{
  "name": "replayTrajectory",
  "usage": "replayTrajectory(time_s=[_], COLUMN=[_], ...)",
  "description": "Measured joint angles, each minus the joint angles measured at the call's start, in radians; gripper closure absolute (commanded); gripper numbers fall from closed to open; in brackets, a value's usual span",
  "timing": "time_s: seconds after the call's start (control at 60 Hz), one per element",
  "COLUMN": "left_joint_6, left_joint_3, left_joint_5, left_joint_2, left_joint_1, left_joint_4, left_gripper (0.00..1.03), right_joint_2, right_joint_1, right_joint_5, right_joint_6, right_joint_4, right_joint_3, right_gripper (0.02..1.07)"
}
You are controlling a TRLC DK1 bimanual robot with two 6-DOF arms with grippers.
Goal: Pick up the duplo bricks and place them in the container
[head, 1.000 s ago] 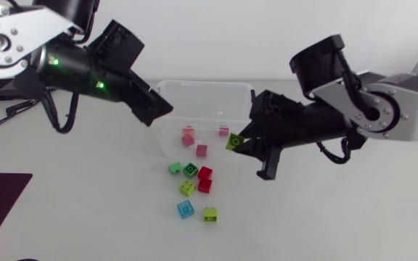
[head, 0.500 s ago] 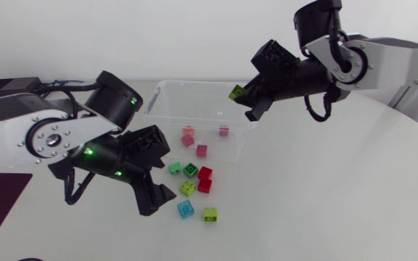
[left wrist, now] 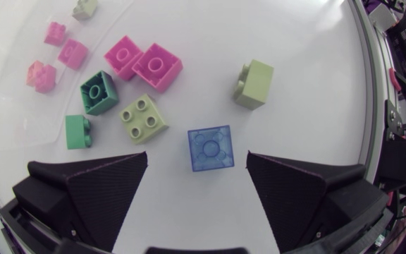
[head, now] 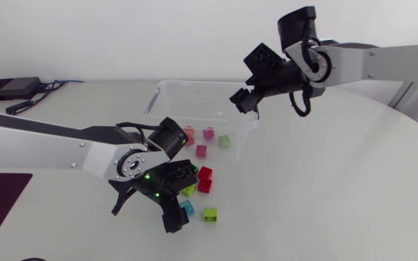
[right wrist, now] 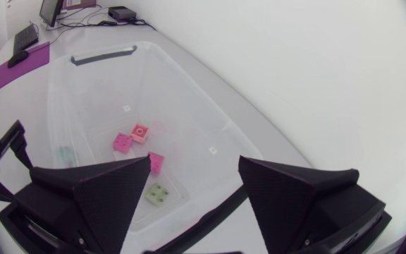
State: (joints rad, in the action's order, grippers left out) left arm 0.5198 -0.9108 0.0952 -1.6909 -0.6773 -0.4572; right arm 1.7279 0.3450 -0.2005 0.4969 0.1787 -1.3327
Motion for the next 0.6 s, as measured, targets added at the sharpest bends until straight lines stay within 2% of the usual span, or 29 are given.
replayTrajectory(time_s=[0.15, 0.233, 0.267, 0.283, 0.35, 0.45, 0.6], left_joint_6=[-0.023, -0.03, -0.03, -0.03, -0.041, -0.052, -0.052], left_joint_3=[-0.022, -0.037, -0.042, -0.044, -0.056, -0.071, -0.07], left_joint_5=[-0.004, -0.004, -0.004, -0.004, -0.003, -0.01, -0.026], left_joint_2=[-0.051, -0.083, -0.093, -0.098, -0.117, -0.13, -0.124], left_joint_1=[-0.013, -0.031, -0.035, -0.038, -0.045, -0.057, -0.058], left_joint_4=[0.008, 0.015, 0.015, 0.015, 0.014, 0.015, 0.007], left_gripper=[0.08, 0.23, 0.37, 0.4, 0.78, 0.79, 0.82], right_joint_2=[-0.194, -0.323, -0.353, -0.378, -0.445, -0.565, -0.628], right_joint_1=[0.03, 0.05, 0.055, 0.06, 0.071, 0.101, 0.125], right_joint_5=[-0.001, -0.008, -0.012, -0.013, -0.033, -0.058, -0.065], right_joint_6=[0.0, 0.0, 0.0, 0.0, 0.002, 0.021, 0.058], right_joint_4=[-0.001, 0.007, 0.013, 0.021, 0.046, 0.092, 0.106], right_joint_3=[0.137, 0.235, 0.266, 0.293, 0.369, 0.528, 0.661], right_gripper=[0.07, 0.07, 0.07, 0.07, 0.07, 0.07, 0.07])
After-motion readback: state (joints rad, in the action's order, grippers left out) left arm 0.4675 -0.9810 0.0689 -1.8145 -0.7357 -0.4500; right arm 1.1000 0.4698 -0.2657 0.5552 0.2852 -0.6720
